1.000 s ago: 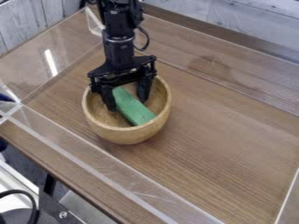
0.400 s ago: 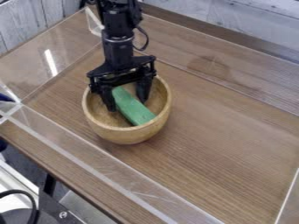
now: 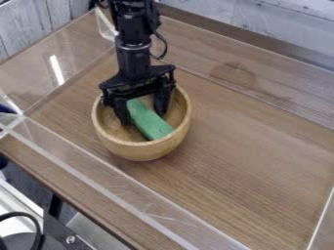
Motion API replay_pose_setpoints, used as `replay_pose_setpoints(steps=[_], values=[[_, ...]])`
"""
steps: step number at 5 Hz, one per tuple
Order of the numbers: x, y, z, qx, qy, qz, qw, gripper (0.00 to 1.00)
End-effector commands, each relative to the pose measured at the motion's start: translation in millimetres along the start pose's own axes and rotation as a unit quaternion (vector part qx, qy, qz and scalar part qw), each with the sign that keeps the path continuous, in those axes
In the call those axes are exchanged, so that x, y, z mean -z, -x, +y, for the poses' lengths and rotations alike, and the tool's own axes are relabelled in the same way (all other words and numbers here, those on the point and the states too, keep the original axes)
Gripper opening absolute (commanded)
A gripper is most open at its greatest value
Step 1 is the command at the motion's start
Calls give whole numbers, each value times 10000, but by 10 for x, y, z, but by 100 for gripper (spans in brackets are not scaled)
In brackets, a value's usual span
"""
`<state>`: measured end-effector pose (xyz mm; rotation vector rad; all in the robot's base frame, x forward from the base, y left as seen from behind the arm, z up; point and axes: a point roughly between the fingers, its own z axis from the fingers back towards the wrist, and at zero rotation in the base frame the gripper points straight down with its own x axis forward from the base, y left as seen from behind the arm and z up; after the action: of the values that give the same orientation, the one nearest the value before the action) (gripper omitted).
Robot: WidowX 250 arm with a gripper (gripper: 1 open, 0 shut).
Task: Remove the green block from inside the brown bowl and put it on the table
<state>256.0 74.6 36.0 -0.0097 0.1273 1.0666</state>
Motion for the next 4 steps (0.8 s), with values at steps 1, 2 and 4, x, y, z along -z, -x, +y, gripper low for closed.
replay_pose_setpoints(steps=[1,2,4], values=[[-99,7,-136,131,165,-158,9997,100],[-86,83,-222,267,159,-130,9994,100],[-50,142,-308,381,163,-104,9991,0]])
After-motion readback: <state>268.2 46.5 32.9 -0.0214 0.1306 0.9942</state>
